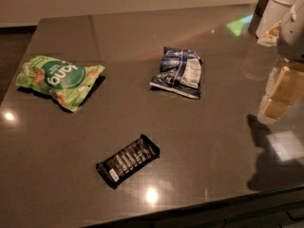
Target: Pick rxbar chocolate
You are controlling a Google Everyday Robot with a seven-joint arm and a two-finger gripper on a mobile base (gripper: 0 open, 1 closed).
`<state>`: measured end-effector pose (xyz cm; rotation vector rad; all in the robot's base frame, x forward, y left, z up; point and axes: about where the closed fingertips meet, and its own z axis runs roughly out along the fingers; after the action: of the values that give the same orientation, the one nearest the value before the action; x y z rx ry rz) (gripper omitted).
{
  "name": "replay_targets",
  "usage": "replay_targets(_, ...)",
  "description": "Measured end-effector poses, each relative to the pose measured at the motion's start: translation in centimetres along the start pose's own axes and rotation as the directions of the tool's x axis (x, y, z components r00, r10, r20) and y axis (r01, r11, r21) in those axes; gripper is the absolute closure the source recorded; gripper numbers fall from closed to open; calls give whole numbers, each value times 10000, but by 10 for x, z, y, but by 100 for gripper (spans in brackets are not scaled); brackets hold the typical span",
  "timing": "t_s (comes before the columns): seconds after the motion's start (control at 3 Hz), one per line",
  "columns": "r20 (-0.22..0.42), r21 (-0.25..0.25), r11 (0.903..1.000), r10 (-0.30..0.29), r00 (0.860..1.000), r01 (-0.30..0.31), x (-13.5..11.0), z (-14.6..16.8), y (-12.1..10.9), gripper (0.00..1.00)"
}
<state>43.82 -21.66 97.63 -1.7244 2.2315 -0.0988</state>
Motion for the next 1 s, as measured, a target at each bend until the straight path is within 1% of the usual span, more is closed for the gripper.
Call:
replay_targets(0.33,0,0,10000,0,10000,0,0,0,0,0)
replay_targets(0.67,414,-83,9983,-579,9975,583,-21,1,2,0)
replay_targets(1.0,826,-139,9925,-1202,9893,1218,-42,4,7,0)
